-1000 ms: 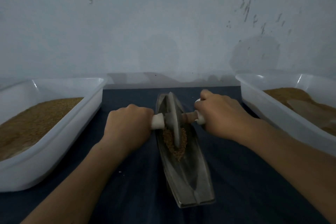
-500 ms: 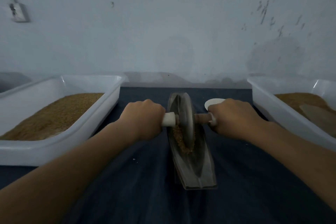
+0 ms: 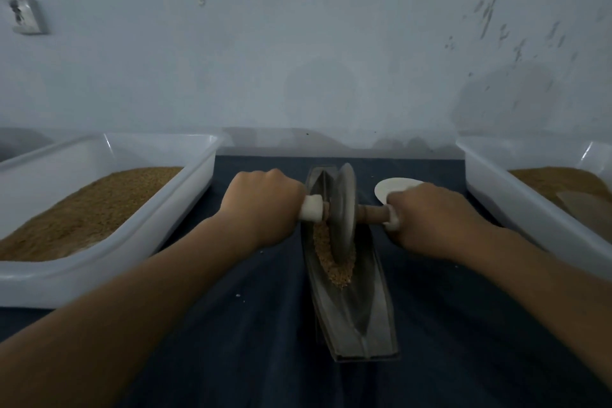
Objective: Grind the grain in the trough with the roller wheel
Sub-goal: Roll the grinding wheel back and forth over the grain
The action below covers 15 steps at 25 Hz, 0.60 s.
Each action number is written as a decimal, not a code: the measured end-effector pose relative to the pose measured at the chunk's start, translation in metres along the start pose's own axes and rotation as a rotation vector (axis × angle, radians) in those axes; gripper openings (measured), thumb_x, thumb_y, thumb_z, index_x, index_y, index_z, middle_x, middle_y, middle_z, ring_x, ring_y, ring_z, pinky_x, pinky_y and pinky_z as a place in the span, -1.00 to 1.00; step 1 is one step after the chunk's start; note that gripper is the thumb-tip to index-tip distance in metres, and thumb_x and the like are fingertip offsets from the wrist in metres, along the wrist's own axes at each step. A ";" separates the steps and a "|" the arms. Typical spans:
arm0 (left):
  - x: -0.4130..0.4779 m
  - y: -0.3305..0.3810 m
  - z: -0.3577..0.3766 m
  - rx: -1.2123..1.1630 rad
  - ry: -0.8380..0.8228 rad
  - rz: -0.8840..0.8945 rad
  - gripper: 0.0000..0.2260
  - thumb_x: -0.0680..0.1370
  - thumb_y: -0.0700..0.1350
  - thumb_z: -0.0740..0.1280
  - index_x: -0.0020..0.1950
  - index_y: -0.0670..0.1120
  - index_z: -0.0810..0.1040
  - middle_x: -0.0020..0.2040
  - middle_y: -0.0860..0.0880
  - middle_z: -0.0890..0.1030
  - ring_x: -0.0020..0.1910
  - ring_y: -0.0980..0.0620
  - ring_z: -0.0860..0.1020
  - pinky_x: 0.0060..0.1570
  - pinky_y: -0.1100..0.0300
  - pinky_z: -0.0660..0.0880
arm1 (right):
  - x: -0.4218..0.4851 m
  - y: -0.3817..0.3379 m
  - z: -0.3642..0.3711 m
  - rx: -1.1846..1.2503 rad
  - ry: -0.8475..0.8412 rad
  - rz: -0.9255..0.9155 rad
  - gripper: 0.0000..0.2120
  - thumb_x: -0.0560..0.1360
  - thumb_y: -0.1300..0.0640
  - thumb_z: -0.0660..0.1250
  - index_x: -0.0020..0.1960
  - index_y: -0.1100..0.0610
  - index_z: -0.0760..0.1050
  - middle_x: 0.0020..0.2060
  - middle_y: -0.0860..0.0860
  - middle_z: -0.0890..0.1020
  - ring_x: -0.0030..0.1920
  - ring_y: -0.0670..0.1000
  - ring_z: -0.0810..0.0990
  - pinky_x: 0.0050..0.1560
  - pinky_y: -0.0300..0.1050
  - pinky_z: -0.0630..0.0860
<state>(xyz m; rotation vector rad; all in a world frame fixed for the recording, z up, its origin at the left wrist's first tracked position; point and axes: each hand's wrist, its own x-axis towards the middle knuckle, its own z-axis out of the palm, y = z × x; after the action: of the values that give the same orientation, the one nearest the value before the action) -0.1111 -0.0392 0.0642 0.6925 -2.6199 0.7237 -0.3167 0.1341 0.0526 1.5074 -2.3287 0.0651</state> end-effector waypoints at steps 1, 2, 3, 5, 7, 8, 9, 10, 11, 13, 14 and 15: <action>-0.011 -0.001 0.001 -0.008 0.011 0.021 -0.84 0.47 0.09 0.36 -0.17 0.11 0.41 -0.37 0.09 0.24 -0.47 0.08 0.22 -0.45 0.15 0.14 | -0.013 0.002 -0.003 -0.033 0.061 -0.036 -0.78 0.43 -0.16 0.25 -0.25 -0.06 0.32 -0.33 -0.13 0.45 -0.37 -0.13 0.43 -0.49 -0.18 0.26; -0.021 -0.003 0.000 -0.020 0.017 0.036 -0.81 0.46 0.11 0.37 -0.19 0.12 0.36 -0.38 0.11 0.24 -0.47 0.08 0.22 -0.46 0.17 0.14 | -0.023 0.004 -0.006 -0.052 0.134 -0.072 -0.80 0.39 -0.18 0.23 -0.26 -0.09 0.30 -0.38 -0.16 0.40 -0.44 -0.18 0.36 -0.53 -0.22 0.13; -0.027 -0.004 0.001 -0.025 0.016 0.044 -0.79 0.45 0.12 0.38 -0.21 0.14 0.35 -0.39 0.12 0.24 -0.47 0.08 0.26 -0.46 0.19 0.14 | -0.029 0.005 -0.011 -0.057 0.203 -0.095 -0.82 0.34 -0.20 0.20 -0.26 -0.12 0.29 -0.42 -0.20 0.34 -0.48 -0.22 0.29 -0.55 -0.26 0.04; -0.027 -0.003 0.005 -0.029 0.010 0.020 -0.80 0.45 0.12 0.38 -0.21 0.14 0.36 -0.39 0.13 0.26 -0.44 0.06 0.33 -0.45 0.19 0.18 | -0.026 0.005 -0.017 -0.032 0.209 -0.118 -0.81 0.31 -0.21 0.24 -0.23 -0.16 0.28 -0.40 -0.24 0.31 -0.49 -0.24 0.26 -0.54 -0.31 0.03; -0.011 -0.001 0.009 -0.035 -0.017 -0.046 -0.87 0.48 0.09 0.36 -0.16 0.13 0.43 -0.36 0.11 0.27 -0.40 0.04 0.33 -0.41 0.14 0.24 | -0.006 0.000 -0.017 0.091 0.004 -0.054 -0.80 0.39 -0.15 0.35 -0.21 -0.14 0.34 -0.25 -0.18 0.42 -0.34 -0.17 0.42 -0.44 -0.21 0.26; 0.001 -0.001 0.010 -0.035 -0.031 -0.072 -0.91 0.50 0.07 0.35 -0.11 0.11 0.48 -0.34 0.09 0.28 -0.37 0.02 0.34 -0.37 0.12 0.28 | 0.008 -0.002 -0.015 0.089 -0.072 -0.006 -0.84 0.43 -0.12 0.36 -0.20 -0.10 0.41 -0.20 -0.14 0.47 -0.27 -0.10 0.48 -0.36 -0.14 0.35; 0.012 -0.001 0.009 -0.039 -0.053 -0.086 -0.90 0.50 0.07 0.35 -0.05 0.08 0.52 -0.31 0.07 0.30 -0.34 0.00 0.36 -0.34 0.10 0.31 | 0.019 -0.006 -0.012 0.065 -0.104 0.043 -0.88 0.45 -0.09 0.36 -0.17 -0.07 0.49 -0.18 -0.11 0.52 -0.23 -0.03 0.53 -0.29 -0.11 0.41; 0.022 -0.001 0.008 -0.039 -0.076 -0.085 -0.87 0.51 0.07 0.35 -0.01 0.06 0.54 -0.29 0.06 0.32 -0.31 -0.01 0.38 -0.31 0.09 0.33 | 0.027 -0.008 -0.008 0.047 -0.104 0.089 -0.90 0.46 -0.07 0.36 -0.13 -0.05 0.53 -0.18 -0.07 0.56 -0.20 0.02 0.55 -0.24 -0.09 0.45; 0.027 -0.002 0.006 -0.033 -0.090 -0.074 -0.85 0.50 0.07 0.36 0.00 0.05 0.54 -0.28 0.05 0.32 -0.30 -0.02 0.39 -0.31 0.09 0.33 | 0.029 -0.010 -0.007 0.039 -0.087 0.118 -0.90 0.47 -0.06 0.35 -0.13 -0.05 0.53 -0.20 -0.06 0.58 -0.21 0.04 0.56 -0.24 -0.09 0.46; 0.021 -0.002 0.005 -0.013 -0.075 -0.045 -0.87 0.49 0.07 0.37 -0.03 0.06 0.52 -0.31 0.06 0.29 -0.34 0.00 0.36 -0.35 0.10 0.29 | 0.017 -0.010 -0.001 0.027 -0.023 0.099 -0.82 0.46 -0.10 0.33 -0.22 -0.04 0.43 -0.26 -0.07 0.54 -0.27 0.01 0.52 -0.32 -0.11 0.42; 0.014 -0.001 0.005 -0.001 -0.049 -0.029 -0.89 0.48 0.05 0.37 -0.08 0.07 0.50 -0.33 0.07 0.26 -0.38 0.01 0.32 -0.40 0.12 0.24 | 0.009 -0.010 0.004 0.009 0.013 0.050 -0.76 0.45 -0.12 0.32 -0.27 -0.04 0.34 -0.30 -0.08 0.49 -0.31 -0.01 0.49 -0.37 -0.13 0.36; 0.006 0.000 0.006 0.011 -0.017 -0.005 -0.89 0.46 0.04 0.38 -0.13 0.08 0.48 -0.36 0.07 0.24 -0.44 0.04 0.26 -0.45 0.15 0.17 | 0.001 -0.011 0.007 -0.010 0.039 -0.008 -0.69 0.44 -0.13 0.33 -0.30 -0.06 0.25 -0.33 -0.09 0.45 -0.34 -0.02 0.46 -0.39 -0.14 0.31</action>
<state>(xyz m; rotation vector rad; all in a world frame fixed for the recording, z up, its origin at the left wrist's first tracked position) -0.1172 -0.0446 0.0616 0.7113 -2.6307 0.7348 -0.3090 0.1271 0.0450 1.4967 -2.2894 0.0796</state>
